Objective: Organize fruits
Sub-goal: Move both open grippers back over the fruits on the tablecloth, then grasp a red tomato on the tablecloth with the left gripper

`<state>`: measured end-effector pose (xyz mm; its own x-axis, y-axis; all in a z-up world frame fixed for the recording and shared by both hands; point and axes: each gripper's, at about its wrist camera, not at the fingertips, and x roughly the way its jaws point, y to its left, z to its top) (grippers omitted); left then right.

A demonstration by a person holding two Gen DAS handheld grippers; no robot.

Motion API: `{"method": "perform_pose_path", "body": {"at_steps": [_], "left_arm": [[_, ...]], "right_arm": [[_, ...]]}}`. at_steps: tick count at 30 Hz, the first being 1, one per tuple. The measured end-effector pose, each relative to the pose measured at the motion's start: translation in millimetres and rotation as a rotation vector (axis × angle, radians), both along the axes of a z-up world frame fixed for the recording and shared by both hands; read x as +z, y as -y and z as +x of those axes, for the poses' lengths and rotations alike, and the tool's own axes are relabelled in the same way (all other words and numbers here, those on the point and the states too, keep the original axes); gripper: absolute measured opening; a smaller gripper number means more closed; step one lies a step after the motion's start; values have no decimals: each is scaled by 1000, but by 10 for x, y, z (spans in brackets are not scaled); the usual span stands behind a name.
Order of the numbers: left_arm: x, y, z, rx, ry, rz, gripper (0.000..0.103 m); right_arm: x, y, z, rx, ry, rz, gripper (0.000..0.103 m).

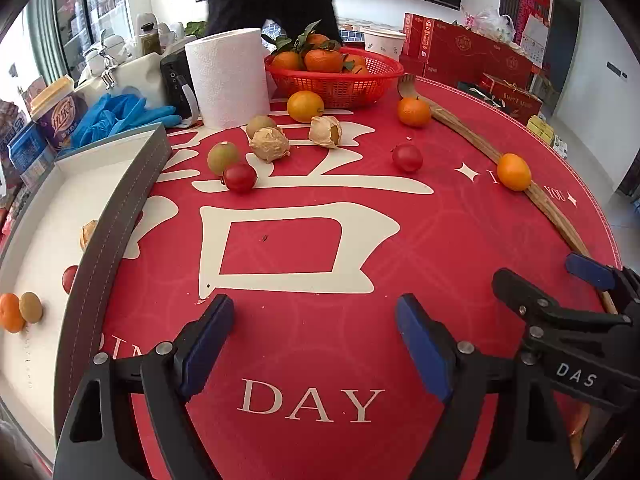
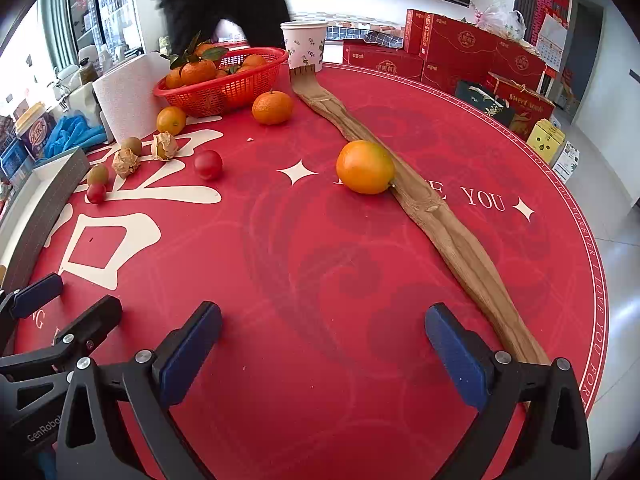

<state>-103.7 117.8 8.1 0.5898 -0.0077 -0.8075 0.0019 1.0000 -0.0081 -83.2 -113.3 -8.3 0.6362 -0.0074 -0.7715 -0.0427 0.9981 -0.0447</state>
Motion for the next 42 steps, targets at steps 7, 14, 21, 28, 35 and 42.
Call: {"method": "perform_pose_path", "body": {"at_steps": [7,14,21,28,35,42], "left_arm": [[9,-10,19,-3,-12,4,87],[260,-194,32,16,43,54,87],[282,-354,268,23,19,55,82],[90,-439,695,55,-48,53,75],[22,-545,946,121,-60,4,62],[36,-500,975,115,-38,2,27]], "right_arm": [[1,4,2,-1,0,0,103],[2,2,1,1,-1,-1,103],[6,8,-7,4,0,-1,103],[5,8,-9,3,0,-1,103],[6,9,-10,5,0,-2,103],[7,9,-10,5,0,-2,103]]}}
